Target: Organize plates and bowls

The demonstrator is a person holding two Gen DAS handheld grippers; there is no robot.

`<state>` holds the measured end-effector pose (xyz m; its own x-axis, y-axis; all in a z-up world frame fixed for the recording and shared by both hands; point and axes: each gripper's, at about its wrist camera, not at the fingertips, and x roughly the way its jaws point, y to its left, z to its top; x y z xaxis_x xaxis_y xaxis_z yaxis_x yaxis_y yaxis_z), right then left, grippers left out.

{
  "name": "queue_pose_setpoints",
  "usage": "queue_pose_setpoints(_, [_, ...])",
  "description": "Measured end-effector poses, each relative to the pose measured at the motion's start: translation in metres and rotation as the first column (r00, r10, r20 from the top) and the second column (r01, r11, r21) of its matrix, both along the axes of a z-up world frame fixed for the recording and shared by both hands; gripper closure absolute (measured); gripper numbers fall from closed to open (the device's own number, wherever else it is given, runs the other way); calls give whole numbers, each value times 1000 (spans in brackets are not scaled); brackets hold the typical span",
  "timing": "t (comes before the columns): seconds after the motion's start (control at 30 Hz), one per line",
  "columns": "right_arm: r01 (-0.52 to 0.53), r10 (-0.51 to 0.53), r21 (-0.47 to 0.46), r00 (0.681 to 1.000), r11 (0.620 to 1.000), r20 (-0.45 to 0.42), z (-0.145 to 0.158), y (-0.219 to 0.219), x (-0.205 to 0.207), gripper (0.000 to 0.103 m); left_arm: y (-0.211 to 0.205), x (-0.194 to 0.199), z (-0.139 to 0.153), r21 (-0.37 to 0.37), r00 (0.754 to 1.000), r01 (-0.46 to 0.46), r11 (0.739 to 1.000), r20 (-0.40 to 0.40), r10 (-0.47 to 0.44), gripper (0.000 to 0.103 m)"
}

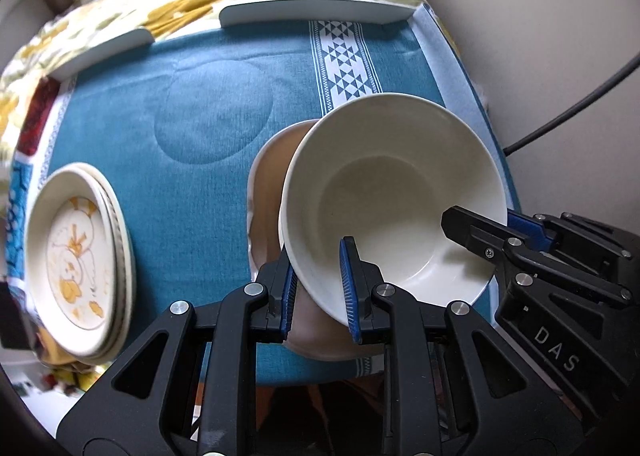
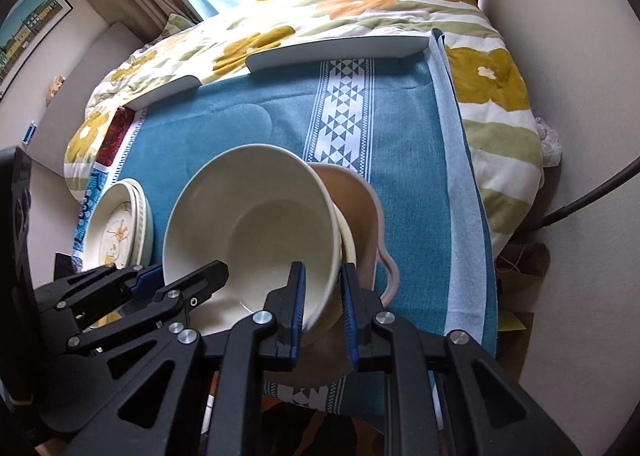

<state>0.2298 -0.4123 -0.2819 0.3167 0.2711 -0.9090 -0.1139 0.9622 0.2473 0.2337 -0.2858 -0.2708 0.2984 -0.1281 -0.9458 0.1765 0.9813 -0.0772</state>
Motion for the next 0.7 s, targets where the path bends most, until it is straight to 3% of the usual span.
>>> queue_pose_setpoints(0.23, [21, -21, 20, 1000, 1000, -15, -5, -5, -2, 87, -12, -2, 0, 93, 998, 48, 994, 25, -51, 85])
queue_pose_setpoints(0.7, [31, -31, 3, 999, 1000, -22, -5, -4, -2, 87, -16, -1, -2, 178, 995, 82, 981, 49, -92, 85])
